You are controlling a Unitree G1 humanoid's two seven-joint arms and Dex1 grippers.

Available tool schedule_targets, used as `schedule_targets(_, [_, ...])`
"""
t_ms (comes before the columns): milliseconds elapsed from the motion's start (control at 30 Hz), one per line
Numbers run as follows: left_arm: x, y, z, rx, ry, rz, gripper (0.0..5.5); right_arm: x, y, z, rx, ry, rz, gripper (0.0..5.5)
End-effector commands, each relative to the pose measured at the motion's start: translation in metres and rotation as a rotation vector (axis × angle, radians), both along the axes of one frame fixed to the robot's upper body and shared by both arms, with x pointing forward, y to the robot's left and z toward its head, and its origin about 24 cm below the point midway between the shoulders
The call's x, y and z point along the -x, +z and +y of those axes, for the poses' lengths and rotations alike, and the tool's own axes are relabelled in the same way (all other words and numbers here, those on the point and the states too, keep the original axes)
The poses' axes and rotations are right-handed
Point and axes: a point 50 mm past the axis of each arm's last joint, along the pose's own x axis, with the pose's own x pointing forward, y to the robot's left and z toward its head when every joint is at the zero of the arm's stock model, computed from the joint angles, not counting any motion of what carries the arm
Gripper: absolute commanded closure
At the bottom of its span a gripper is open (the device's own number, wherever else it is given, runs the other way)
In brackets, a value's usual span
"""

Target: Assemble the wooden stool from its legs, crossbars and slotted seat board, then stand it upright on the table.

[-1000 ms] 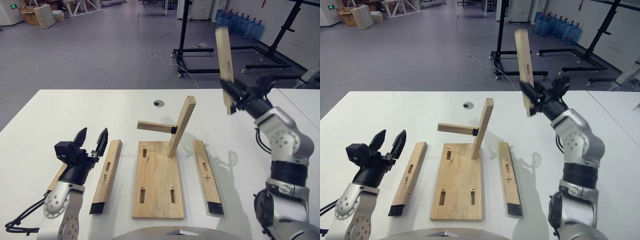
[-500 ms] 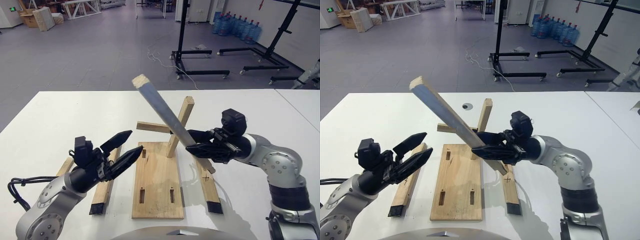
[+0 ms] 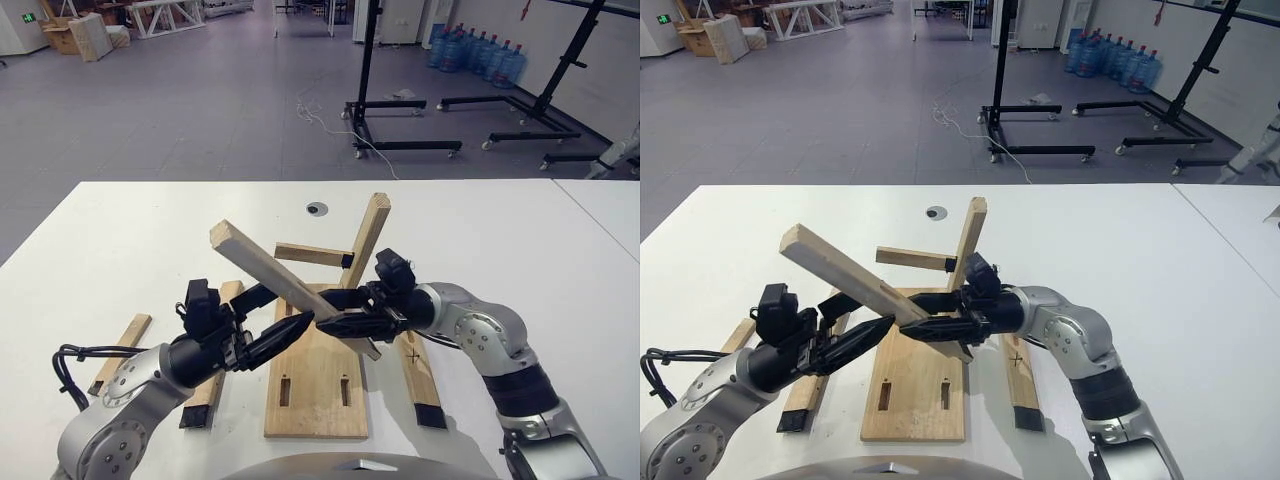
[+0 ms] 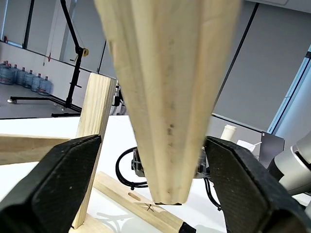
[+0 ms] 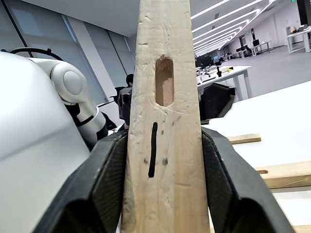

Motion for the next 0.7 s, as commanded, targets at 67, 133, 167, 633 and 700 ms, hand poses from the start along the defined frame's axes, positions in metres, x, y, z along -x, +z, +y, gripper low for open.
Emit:
schedule_targets(67, [0.0005,0.005,-0.0004,0.069,-0.006,-0.038,1.67,-0.0046,-0.0049,-0.0037,0.067,0.016,-0.047,3.48])
schedule_targets(133, [0.0014,0.0065,-0.0001,0.11,-0.012,-0.036,1.67,-0.0041,-0.0082,-0.0064,0.078,0.018,-0.042,3.48])
schedule_targets(167, [0.0023,0.0059,0.0001,0.114,-0.016,-0.032,1.84,-0.0043,-0.008,-0.0071,0.075,0.014,-0.041,3.48])
schedule_targets(633, [0.0016,-0.001,0.0041,0.099,0.013,-0.003,3.49,-0.009,0.001,-0.0108,0.022,0.0,-0.067,3.48])
schedule_targets(700, [0.0017,-0.0022,0.0048,0.089,0.013,0.001,3.5,-0.0097,0.0009,-0.0106,0.026,-0.004,-0.081,3.48])
